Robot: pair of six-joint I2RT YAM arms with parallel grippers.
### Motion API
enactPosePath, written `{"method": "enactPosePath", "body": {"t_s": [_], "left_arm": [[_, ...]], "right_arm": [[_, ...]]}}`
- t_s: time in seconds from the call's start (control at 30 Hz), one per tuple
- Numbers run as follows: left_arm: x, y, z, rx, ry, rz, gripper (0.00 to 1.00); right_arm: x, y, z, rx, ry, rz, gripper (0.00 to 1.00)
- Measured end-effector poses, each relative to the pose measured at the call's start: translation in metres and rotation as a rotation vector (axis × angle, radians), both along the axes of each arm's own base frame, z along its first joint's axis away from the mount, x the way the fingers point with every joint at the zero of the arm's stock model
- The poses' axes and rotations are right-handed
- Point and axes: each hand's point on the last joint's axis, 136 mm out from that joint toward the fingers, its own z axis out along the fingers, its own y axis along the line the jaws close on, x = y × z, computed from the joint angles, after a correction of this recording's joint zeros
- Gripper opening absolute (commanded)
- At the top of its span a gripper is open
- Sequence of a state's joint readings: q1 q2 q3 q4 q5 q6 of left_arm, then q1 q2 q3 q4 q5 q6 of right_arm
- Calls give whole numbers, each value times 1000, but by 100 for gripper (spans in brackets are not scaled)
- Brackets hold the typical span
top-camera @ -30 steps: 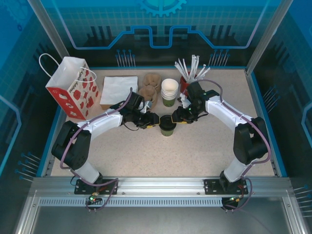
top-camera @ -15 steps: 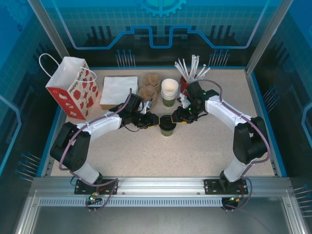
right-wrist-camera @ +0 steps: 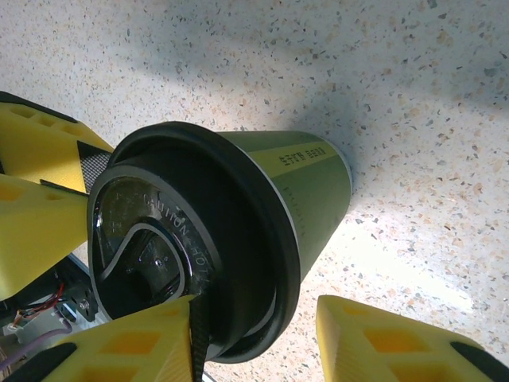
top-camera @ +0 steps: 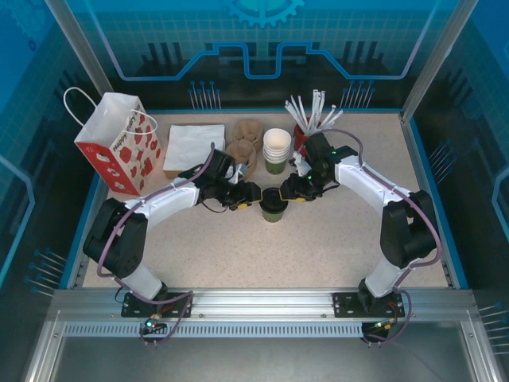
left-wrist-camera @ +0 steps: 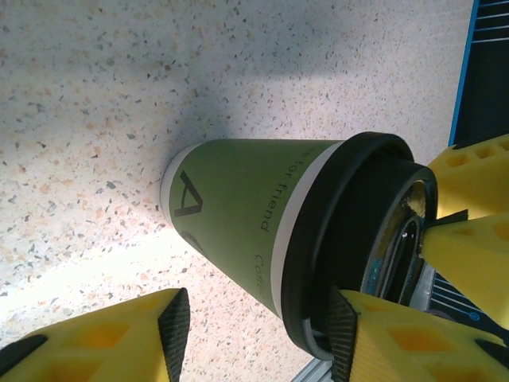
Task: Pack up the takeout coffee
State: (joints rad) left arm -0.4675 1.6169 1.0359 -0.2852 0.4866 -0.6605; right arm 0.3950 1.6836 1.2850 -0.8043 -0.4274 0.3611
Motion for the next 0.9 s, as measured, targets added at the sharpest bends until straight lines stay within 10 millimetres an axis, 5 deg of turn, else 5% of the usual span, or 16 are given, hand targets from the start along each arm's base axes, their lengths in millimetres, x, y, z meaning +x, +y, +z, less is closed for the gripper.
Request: {"method": "enactPosePath", "body": {"t_s": [0.33, 0.53, 0.6, 0.9], "left_arm": [[2, 0, 3, -9, 7, 17, 69], [3, 8, 22, 4, -46, 45, 74], [5, 14, 31, 12, -76, 66, 76], [8, 52, 71, 47, -207, 190, 88]], "right_arm": [[3, -1, 5, -13, -15, 0, 51], [14, -4, 22, -38, -99, 13, 78], [12, -4, 29, -54, -127, 30, 99], [-5, 28, 53, -208, -258, 241, 100]]}}
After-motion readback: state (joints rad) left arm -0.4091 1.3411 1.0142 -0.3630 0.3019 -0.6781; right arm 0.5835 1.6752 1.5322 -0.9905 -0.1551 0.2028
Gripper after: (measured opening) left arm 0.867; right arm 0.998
